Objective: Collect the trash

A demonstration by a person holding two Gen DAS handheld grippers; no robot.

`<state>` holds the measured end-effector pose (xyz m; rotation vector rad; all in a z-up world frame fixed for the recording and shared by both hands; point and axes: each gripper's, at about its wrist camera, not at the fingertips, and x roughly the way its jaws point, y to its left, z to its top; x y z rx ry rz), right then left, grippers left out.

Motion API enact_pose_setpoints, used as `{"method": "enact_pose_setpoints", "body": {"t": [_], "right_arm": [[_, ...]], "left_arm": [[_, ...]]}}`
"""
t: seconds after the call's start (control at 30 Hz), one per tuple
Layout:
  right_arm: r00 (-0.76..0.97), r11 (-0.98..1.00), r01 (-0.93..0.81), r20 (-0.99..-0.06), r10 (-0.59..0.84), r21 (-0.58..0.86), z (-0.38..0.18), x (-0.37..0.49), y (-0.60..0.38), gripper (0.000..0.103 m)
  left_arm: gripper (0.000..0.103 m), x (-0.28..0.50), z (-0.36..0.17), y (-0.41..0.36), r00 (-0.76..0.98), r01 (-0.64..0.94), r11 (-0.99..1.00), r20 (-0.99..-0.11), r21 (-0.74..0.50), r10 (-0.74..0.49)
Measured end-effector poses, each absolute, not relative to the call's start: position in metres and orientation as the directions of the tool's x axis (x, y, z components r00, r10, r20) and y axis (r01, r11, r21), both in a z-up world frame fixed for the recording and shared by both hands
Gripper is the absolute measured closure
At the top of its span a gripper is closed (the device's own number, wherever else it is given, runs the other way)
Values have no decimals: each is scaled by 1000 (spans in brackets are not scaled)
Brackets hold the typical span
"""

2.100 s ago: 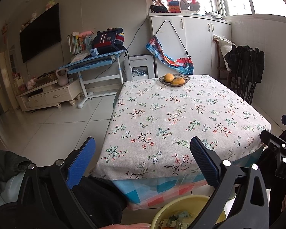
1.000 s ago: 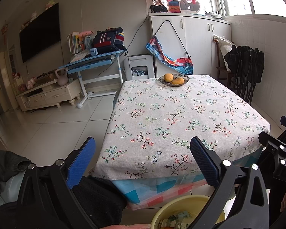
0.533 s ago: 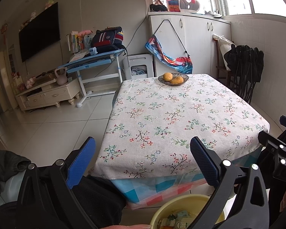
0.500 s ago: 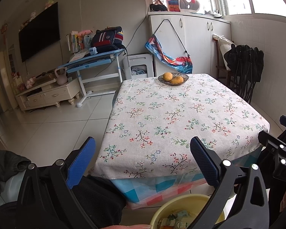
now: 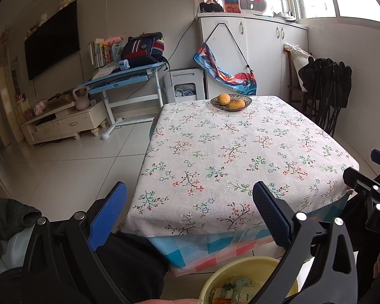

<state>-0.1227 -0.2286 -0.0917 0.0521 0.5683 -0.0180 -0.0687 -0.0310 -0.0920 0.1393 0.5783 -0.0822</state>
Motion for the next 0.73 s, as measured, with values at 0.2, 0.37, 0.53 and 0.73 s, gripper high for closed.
{"method": "enact_pose_setpoints", "body": {"t": [0.2, 0.37, 0.53, 0.73], "right_arm": [[833, 998, 21, -553, 14, 57, -87, -101, -232, 9], [824, 999, 1, -566, 22, 41, -82, -61, -235, 9], [793, 1000, -5, -609, 11, 12, -86, 3, -244, 7], [724, 998, 19, -687, -54, -59, -119, 80, -257, 7]], "left_arm": [[7, -62, -84, -19, 840, 115, 993, -537, 30, -81], [7, -43, -74, -27, 835, 125, 989, -546, 73, -66], [7, -6, -68, -28, 810, 110, 991, -585, 80, -43], [7, 41, -72, -18, 786, 59, 996, -619, 61, -8]]}}
